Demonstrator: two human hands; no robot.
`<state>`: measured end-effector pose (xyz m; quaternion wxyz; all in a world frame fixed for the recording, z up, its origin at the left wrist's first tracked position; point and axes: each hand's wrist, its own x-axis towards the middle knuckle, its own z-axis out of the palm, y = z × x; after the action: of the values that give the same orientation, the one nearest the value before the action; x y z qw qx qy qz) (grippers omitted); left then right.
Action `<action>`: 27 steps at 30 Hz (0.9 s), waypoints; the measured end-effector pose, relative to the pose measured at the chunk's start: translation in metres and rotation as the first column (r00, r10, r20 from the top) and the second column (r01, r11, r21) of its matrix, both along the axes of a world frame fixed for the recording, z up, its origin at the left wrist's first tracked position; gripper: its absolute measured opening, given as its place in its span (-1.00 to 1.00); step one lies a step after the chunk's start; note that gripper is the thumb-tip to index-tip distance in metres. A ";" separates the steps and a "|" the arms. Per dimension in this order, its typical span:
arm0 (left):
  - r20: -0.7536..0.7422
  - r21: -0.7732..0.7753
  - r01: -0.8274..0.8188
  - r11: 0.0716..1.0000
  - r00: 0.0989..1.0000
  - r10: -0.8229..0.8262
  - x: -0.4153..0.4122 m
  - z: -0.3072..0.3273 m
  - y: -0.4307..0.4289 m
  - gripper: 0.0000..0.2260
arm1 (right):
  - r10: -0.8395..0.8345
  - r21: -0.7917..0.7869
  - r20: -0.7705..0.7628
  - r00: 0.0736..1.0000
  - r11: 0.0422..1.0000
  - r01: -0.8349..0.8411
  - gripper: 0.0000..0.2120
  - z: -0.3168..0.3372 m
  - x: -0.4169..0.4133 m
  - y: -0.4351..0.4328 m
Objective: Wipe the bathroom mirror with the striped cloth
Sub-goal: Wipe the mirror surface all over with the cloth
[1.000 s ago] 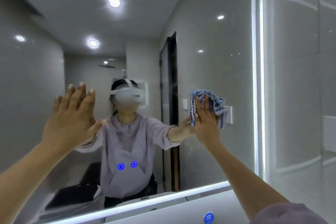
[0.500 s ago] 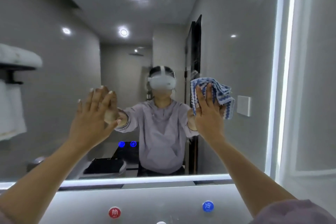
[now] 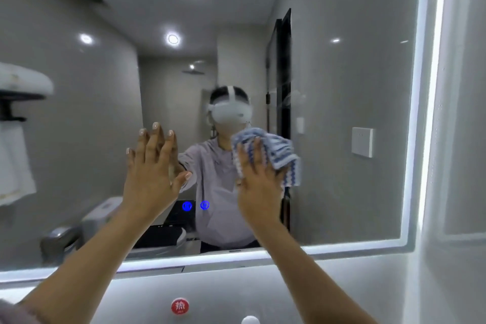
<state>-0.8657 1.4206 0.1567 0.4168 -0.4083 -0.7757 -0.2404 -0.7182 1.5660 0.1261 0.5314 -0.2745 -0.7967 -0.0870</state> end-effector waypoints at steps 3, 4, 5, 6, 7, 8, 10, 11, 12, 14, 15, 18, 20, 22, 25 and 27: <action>-0.005 0.000 0.004 1.000 1.000 -0.004 -0.001 -0.001 0.000 -0.23 | 0.081 0.030 0.064 0.995 0.996 -0.083 -0.34 -0.016 -0.021 -0.030; -0.004 0.003 0.008 1.000 1.000 -0.008 -0.001 -0.001 0.000 -0.22 | 0.088 0.023 0.077 0.993 0.996 -0.090 -0.34 -0.018 -0.023 -0.034; 0.001 0.005 0.015 1.000 1.000 -0.015 0.000 0.000 -0.001 -0.21 | 0.094 0.019 0.086 0.992 0.995 -0.096 -0.34 -0.019 -0.023 -0.034; 0.004 0.008 0.019 1.000 1.000 -0.019 0.000 0.000 -0.001 -0.21 | 0.105 0.020 0.095 0.990 0.994 -0.107 -0.35 -0.020 -0.022 -0.033; 0.003 0.014 0.022 1.000 1.000 -0.022 0.000 0.000 -0.001 -0.22 | 0.120 0.029 0.105 0.987 0.992 -0.124 -0.37 -0.020 -0.019 -0.031; 0.000 0.016 0.020 1.000 1.000 -0.020 0.001 -0.001 -0.001 -0.24 | 0.131 0.045 0.116 0.985 0.990 -0.137 -0.39 -0.021 -0.015 -0.028; -0.004 0.005 0.001 1.000 1.000 -0.001 0.000 -0.001 -0.001 -0.21 | 0.126 0.097 0.135 0.983 0.985 -0.140 -0.41 -0.021 -0.007 -0.021; -0.006 0.001 -0.008 1.000 1.000 0.008 0.001 -0.001 -0.001 -0.19 | 0.118 0.128 0.136 0.984 0.982 -0.135 -0.43 -0.023 -0.003 -0.016; -0.007 0.001 -0.014 1.000 1.000 0.014 0.001 0.000 -0.001 -0.18 | 0.112 0.149 0.133 0.985 0.980 -0.131 -0.44 -0.024 0.001 -0.009; -0.002 -0.004 -0.023 1.000 1.000 0.023 0.003 0.001 -0.001 -0.18 | 0.094 0.127 0.142 0.985 0.986 -0.112 -0.37 -0.028 0.010 0.006; -0.001 -0.009 -0.029 1.000 1.000 0.029 0.003 0.001 -0.001 -0.18 | 0.064 0.107 0.136 0.989 0.991 -0.079 -0.34 -0.029 0.017 0.015; -0.009 -0.016 -0.036 0.999 0.999 0.036 0.004 0.001 -0.002 -0.19 | -0.011 0.045 0.024 1.000 0.999 0.010 -0.43 -0.023 0.043 0.041; -0.016 -0.010 -0.032 0.999 0.999 0.032 0.005 0.001 -0.002 -0.20 | -0.014 -0.045 -0.029 0.999 0.999 0.013 -0.52 -0.014 0.061 0.052; -0.013 -0.002 -0.029 1.000 0.999 0.029 0.006 0.001 -0.002 -0.20 | -0.045 -0.127 -0.014 0.999 0.991 0.043 -0.41 -0.008 0.066 0.056; -0.007 -0.004 -0.011 1.000 1.000 0.011 0.008 0.001 -0.002 -0.21 | -0.030 -0.249 -0.204 0.979 0.968 -0.022 -0.34 -0.006 0.049 0.043; -0.012 0.003 -0.008 1.000 1.000 0.008 0.008 0.001 -0.001 -0.22 | -0.027 -0.260 -0.188 0.982 0.965 -0.023 -0.37 -0.013 0.035 0.024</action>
<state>-0.8582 1.4191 0.1581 0.4230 -0.4062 -0.7744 -0.2374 -0.6835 1.5895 0.1134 0.5641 -0.3500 -0.7465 0.0447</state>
